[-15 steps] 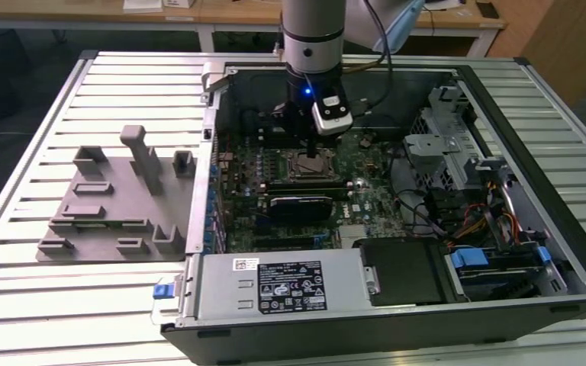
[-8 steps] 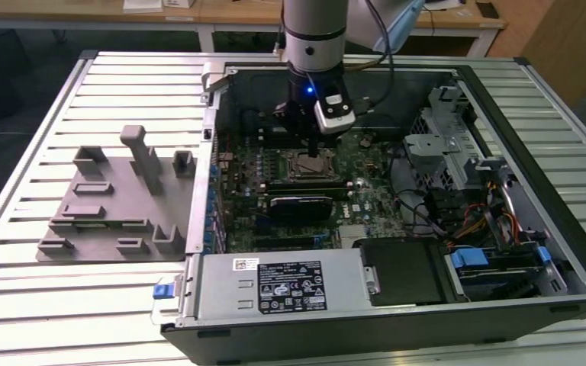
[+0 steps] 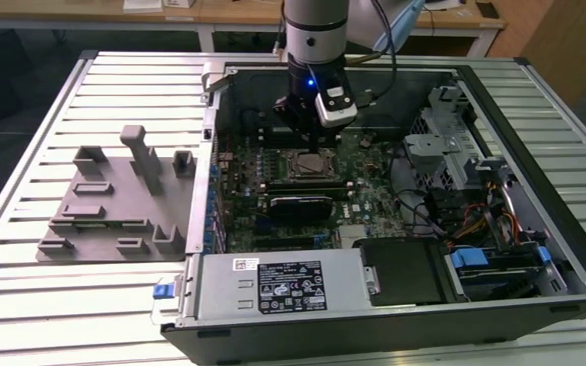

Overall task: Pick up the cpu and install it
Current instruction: 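Install the second cpu locking lever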

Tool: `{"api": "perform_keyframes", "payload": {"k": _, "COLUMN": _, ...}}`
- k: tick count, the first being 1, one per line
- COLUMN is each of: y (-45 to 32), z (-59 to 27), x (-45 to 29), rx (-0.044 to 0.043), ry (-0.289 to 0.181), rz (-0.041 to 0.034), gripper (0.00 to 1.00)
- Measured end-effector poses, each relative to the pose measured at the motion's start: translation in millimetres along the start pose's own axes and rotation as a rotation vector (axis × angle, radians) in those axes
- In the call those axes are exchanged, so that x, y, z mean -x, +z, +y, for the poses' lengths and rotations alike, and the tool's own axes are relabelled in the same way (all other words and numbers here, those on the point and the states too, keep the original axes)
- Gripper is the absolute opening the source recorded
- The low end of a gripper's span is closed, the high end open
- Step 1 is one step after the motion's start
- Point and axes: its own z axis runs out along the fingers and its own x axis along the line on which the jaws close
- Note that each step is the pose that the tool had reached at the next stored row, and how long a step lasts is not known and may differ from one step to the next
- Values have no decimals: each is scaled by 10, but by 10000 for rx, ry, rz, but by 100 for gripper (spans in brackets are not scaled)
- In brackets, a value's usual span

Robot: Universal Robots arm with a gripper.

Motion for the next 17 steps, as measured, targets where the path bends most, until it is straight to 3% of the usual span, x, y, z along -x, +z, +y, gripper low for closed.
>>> {"api": "perform_keyframes", "payload": {"k": 17, "y": -2, "z": -59, "x": 18, "rx": -2, "ry": -1, "rz": 1, "gripper": 11}}
